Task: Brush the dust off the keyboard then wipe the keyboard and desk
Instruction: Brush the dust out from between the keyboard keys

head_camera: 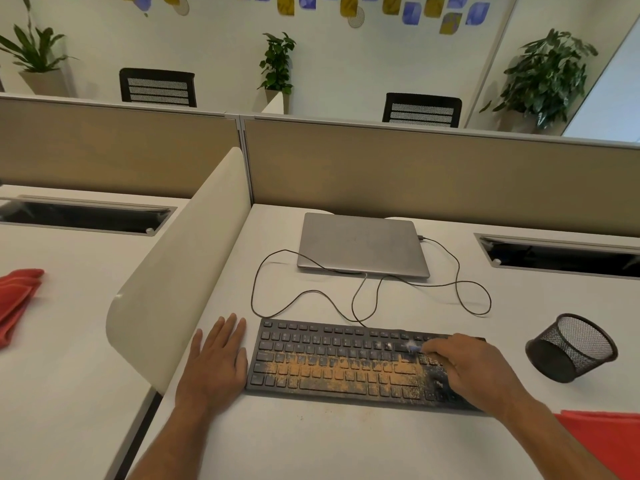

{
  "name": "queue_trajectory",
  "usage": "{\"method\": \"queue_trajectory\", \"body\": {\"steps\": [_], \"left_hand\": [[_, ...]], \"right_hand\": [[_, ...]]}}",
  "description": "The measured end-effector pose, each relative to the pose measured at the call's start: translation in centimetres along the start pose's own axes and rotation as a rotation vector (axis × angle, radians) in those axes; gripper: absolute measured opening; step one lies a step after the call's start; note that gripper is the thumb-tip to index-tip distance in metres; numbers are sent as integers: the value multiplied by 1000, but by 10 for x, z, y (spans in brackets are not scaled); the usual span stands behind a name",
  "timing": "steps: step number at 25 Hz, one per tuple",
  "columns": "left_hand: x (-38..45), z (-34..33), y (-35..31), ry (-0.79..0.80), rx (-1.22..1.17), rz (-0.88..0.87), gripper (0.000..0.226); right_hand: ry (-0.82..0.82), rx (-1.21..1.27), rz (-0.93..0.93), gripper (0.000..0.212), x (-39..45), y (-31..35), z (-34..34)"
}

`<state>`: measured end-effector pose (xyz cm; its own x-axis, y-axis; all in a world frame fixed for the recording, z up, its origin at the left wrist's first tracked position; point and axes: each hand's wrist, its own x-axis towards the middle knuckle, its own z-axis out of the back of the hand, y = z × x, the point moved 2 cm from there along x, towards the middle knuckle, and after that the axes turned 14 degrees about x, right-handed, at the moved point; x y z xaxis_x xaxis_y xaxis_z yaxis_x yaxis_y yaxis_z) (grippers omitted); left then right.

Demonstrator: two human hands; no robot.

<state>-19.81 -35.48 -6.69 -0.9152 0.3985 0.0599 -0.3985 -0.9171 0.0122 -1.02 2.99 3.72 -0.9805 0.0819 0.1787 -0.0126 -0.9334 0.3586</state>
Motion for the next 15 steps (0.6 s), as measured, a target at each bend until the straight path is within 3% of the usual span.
{"method": "queue_trajectory", "body": {"steps": [2,7,11,15], "left_hand": [[0,1,0,5,7,1,76],[0,2,-1,13,16,-3,76],[0,2,-1,26,31,-5,77],[0,1,0,11,14,-1,76]], "right_hand": [[70,24,-29,26,-2,-3,2],[-66,123,2,27,-3,-2,11],[-21,79,5,27,-4,0,0],[-87,179,19,26,0,2,6]]}}
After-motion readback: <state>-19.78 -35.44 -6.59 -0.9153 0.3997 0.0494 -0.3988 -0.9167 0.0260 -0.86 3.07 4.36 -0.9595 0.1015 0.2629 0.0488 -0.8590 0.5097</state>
